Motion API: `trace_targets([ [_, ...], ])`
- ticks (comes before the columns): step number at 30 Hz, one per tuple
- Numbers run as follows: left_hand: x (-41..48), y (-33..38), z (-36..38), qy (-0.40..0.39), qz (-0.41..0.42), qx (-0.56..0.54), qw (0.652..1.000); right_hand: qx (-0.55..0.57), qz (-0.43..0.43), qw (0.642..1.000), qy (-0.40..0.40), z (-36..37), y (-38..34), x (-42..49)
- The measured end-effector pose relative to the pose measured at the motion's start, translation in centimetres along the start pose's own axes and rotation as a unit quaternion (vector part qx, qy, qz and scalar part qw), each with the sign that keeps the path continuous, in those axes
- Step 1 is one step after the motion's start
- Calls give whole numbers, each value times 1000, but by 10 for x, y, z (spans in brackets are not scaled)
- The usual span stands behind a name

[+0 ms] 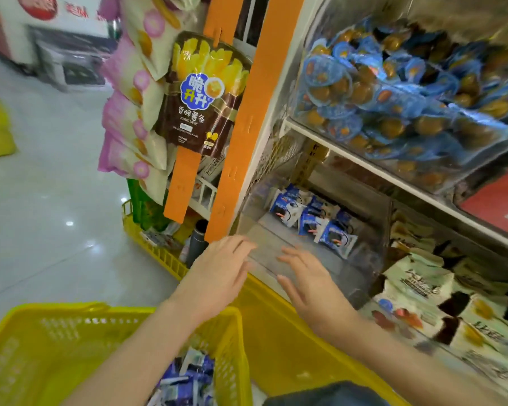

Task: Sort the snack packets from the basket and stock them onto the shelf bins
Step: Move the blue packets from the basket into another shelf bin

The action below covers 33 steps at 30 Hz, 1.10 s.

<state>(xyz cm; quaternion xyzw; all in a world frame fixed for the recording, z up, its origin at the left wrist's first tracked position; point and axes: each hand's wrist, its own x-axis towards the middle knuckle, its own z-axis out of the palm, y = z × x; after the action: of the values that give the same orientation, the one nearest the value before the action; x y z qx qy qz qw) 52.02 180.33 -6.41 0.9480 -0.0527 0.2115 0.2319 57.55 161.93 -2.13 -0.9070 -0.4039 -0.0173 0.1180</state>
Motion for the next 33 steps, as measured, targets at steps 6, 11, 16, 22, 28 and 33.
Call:
trace_targets([
  [6,-87,-14,8,40,-114,-9,993,45,-78,996,-30,57,-36,-25],
  [11,-165,-54,48,-128,-286,-15,949,91,-32,985,-141,149,-56,-25],
  [16,-236,-83,82,-302,-411,-63,858,108,37,938,-327,235,-62,-40],
  [22,-270,-101,128,-357,-506,-223,753,64,70,903,-419,303,-76,-53],
  [28,-273,-103,175,-278,-591,-250,715,132,147,873,-445,335,-95,-40],
  [33,-275,-107,192,-220,-665,-267,661,80,145,881,-442,352,-95,-35],
])
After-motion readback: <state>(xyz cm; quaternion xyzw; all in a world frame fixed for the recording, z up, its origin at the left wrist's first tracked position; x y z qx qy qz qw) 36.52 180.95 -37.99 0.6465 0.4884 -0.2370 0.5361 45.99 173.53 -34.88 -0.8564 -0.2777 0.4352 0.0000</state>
